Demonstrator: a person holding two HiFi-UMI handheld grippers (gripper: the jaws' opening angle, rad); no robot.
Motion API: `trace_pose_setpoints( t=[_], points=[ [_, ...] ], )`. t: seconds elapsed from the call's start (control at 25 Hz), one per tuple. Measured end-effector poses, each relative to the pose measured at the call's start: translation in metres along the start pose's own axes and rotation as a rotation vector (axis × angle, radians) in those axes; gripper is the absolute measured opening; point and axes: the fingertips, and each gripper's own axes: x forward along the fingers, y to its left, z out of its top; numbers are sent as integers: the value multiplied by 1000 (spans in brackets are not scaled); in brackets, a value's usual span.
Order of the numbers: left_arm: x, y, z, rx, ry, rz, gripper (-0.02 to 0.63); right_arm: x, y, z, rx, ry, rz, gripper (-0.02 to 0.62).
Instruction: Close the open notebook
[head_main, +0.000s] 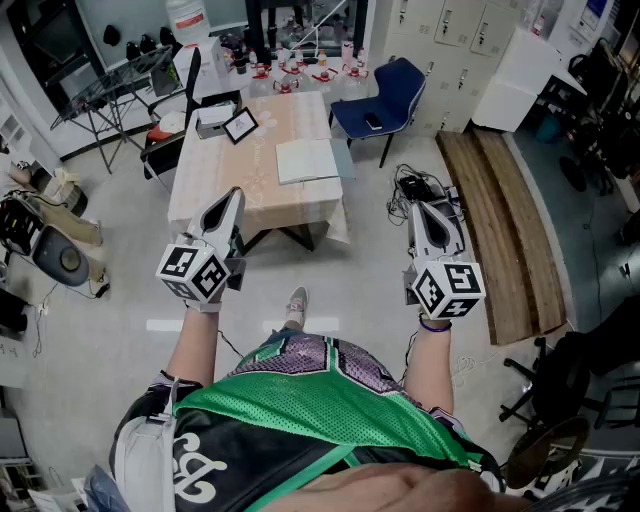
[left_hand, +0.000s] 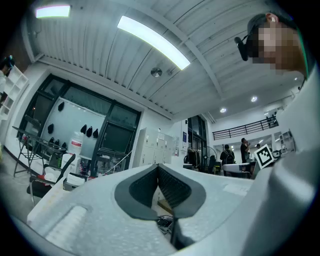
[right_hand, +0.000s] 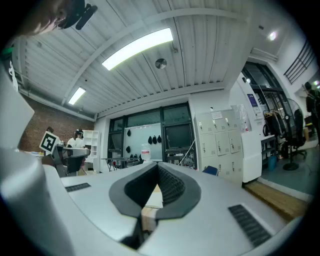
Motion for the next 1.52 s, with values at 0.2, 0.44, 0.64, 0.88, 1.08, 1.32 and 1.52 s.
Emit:
trace_pose_setpoints(
  t=[0.2, 0.44, 0.64, 0.88, 1.08, 1.32, 1.52],
  points=[
    [-2, -3, 1, 0, 4, -2, 17, -4, 3, 2, -1, 3, 4, 2],
    [-2, -5, 0, -1, 7, -7, 17, -5, 5, 1, -7, 7, 7, 2],
    [-2, -6, -3, -2, 9, -7, 17, -7, 4, -1, -6, 5, 4, 3],
    [0, -1, -6, -4, 18, -2, 15, -1, 3, -3, -6, 12, 0, 2],
    [-2, 1, -10, -6, 27, 3, 17, 0, 1, -8, 15, 23, -10, 3],
    [-1, 6, -13, -13, 36, 12, 16, 8, 2, -12, 26, 31, -2, 3],
    [3, 14, -19, -14, 55, 27, 17, 21, 3, -15, 38, 49, 10, 3]
  ],
)
